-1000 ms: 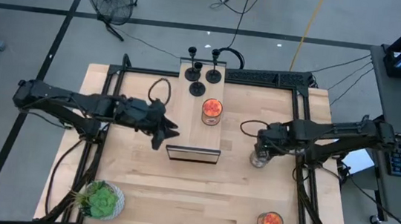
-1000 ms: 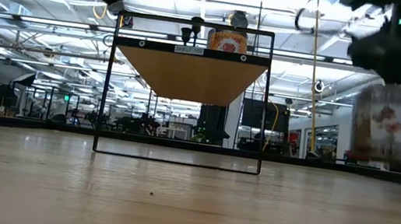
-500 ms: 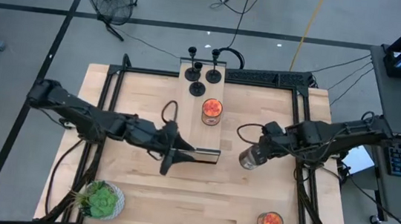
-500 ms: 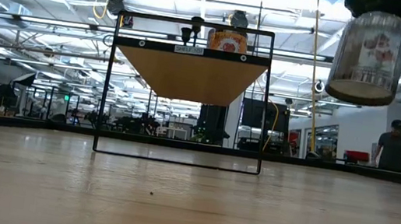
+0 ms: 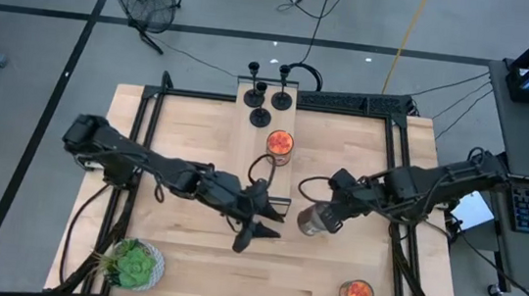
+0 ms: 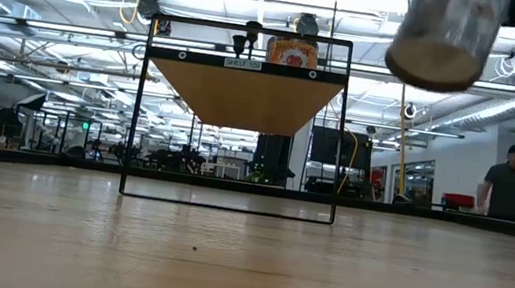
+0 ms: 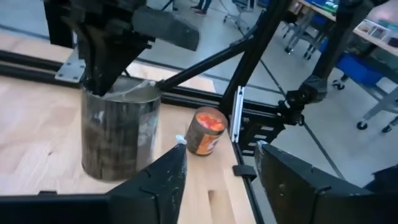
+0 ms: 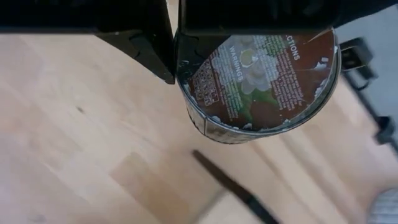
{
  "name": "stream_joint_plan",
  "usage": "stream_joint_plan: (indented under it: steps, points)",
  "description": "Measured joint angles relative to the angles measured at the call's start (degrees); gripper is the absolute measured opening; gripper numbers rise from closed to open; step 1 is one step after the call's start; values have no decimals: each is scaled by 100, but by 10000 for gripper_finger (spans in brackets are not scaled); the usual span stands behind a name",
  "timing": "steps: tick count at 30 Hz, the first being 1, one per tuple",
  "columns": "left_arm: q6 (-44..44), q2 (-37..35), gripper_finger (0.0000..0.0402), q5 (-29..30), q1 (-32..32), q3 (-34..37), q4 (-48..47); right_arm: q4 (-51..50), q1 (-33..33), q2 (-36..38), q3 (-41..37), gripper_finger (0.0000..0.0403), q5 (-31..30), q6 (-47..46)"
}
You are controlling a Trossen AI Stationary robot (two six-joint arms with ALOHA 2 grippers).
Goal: Pick & Place candle stick holders
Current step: Put the brown scented candle on the shelf
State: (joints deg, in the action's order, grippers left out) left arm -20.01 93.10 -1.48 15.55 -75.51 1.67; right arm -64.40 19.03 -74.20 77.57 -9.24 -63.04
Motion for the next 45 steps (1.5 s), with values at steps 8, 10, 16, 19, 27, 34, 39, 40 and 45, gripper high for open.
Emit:
stream_joint_plan:
  steps: [8, 10, 16, 19, 27, 34, 39, 40, 45]
  points:
    - [-116, 398, 273, -30, -2, -20, 153, 240, 321, 0, 119, 0, 8, 78]
    - [-102, 488, 290, -207, -3, -20, 268, 284, 373, -1, 119, 0, 2, 78]
    - [-395, 597, 307, -195, -13, -20, 507, 332, 492, 1, 119, 0, -111, 78]
    - [-557, 592, 301, -116, -13, -20, 459, 333, 511, 1, 119, 0, -127, 78]
    - [-899, 588, 283, -101, -19, -20, 469, 328, 509, 1, 119, 0, -144, 137]
    - [-659, 586, 283, -248, -20, -17, 782, 330, 509, 1, 119, 0, -144, 227]
    - [-556, 586, 296, -302, -26, -15, 772, 332, 509, 1, 119, 0, -144, 227]
    - [-553, 586, 306, -302, -26, -17, 783, 335, 509, 1, 119, 0, -144, 230]
    - [-358, 621, 384, 97, -59, -15, 804, 484, 509, 1, 119, 0, -142, 291]
